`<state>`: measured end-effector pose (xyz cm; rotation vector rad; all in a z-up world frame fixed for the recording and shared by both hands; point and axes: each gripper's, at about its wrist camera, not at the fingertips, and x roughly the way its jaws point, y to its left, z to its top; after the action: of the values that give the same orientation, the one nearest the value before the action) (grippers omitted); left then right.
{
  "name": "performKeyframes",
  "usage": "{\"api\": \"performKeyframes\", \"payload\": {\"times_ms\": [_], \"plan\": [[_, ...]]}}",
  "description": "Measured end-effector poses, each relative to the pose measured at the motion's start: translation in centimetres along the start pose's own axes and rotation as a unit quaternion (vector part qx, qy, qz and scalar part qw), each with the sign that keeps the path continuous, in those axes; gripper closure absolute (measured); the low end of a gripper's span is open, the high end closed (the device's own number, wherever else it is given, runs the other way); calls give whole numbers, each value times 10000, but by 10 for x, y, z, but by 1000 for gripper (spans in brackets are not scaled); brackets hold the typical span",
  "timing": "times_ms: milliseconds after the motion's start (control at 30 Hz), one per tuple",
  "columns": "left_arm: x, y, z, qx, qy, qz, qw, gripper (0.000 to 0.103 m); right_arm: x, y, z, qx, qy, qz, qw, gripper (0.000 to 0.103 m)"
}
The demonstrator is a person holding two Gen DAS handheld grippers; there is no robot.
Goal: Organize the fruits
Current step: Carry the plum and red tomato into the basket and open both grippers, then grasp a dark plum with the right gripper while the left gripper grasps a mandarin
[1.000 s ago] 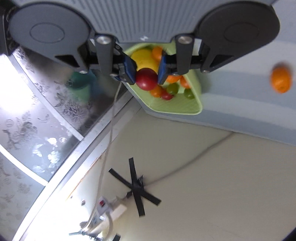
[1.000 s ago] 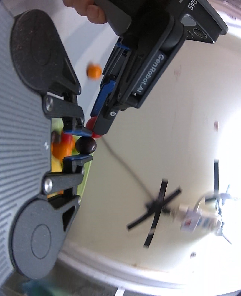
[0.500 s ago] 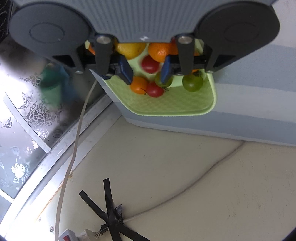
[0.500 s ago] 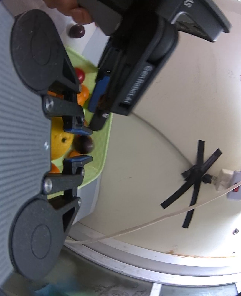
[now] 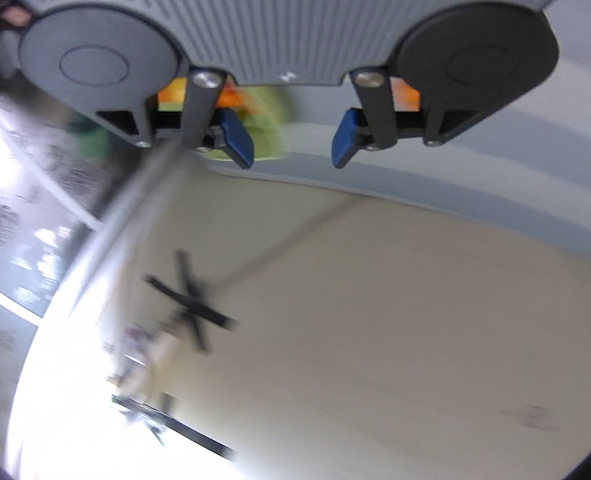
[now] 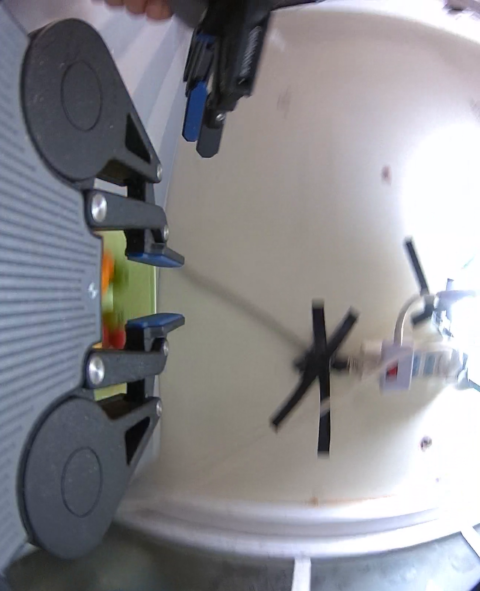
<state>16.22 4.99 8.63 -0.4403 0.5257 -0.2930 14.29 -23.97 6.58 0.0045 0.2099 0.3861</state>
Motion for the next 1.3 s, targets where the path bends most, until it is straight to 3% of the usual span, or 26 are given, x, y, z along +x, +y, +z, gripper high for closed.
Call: {"api": "performKeyframes", "payload": {"times_ms": [100,200,400,467,500,533,567,700,800,833,867,1033,1300], "plan": [[-7,34,-7,-296,124,379,9988,51,4,24,-5,110,262,547,9981,72],[0,47,-18,-216,259,702,9970,43,22,49,-19,115,756,841,9935,72],[31,50,-27,-41,501,897,9947,40,53,87,-43,-214,1446,863,9855,72],[41,44,-28,170,490,973,9939,31,58,93,-47,-399,1482,706,9856,70],[41,42,-32,329,489,1058,9926,28,61,95,-49,-471,1515,652,9852,68],[45,39,-37,480,485,1162,9909,24,66,97,-49,-511,1568,621,9843,55],[49,36,-39,604,505,1240,9892,24,68,97,-50,-521,1602,592,9839,52],[61,35,-48,732,711,1329,9859,31,77,99,-57,-641,1806,552,9799,53],[61,36,-48,683,701,1340,9861,50,86,95,-57,-478,2001,621,9766,54],[60,36,-49,700,711,1370,9855,62,89,93,-57,-422,2073,657,9752,57],[60,35,-50,722,701,1375,9854,66,89,91,-57,-359,2070,686,9753,73],[40,21,-60,783,779,1188,9867,67,75,89,-56,-307,2039,685,9761,76],[-22,-20,-109,919,806,1032,9871,66,-8,95,-76,-239,1830,775,9798,76]]}}
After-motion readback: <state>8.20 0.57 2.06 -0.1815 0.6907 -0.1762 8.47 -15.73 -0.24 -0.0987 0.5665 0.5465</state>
